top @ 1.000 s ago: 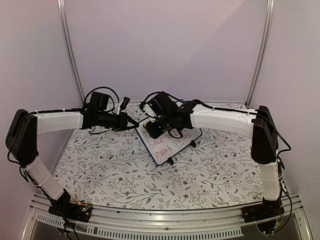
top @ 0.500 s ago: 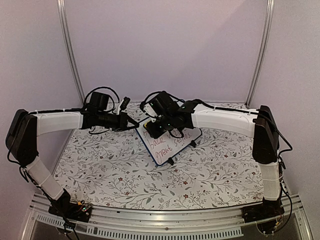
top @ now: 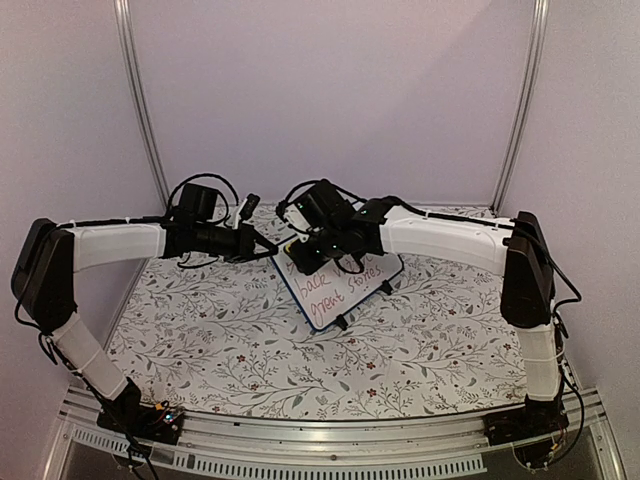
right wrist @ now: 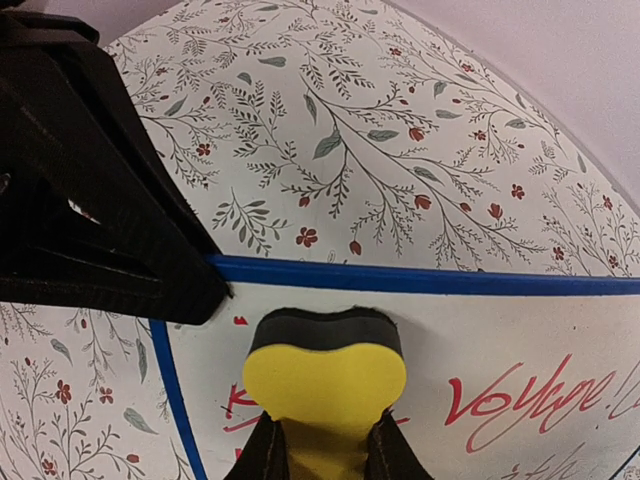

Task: Erase the whiteboard
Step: Erase the whiteboard at the center of the board.

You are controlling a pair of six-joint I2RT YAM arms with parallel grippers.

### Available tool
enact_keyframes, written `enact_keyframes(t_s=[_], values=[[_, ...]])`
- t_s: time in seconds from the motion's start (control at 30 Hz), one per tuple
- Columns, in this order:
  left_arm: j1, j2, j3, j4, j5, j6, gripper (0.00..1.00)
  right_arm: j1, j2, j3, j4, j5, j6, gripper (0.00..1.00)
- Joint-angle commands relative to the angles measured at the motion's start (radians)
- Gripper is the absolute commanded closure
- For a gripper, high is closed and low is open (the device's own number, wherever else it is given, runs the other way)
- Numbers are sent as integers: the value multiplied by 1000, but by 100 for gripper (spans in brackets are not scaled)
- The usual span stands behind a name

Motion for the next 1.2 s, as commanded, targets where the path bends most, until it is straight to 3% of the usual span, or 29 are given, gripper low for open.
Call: enact_keyframes(t_s=[0.0, 0.77, 1.17], values=[[2, -21, 20, 10, 18, -13, 96, 13, 34, 19, -6, 4, -11, 80], [-2, -22, 18, 11, 19, -13, 96, 31, 56, 27, -22, 131, -25, 80], [-1, -21, 20, 10, 16, -12, 96, -22, 43, 13, -34, 99, 41, 80]])
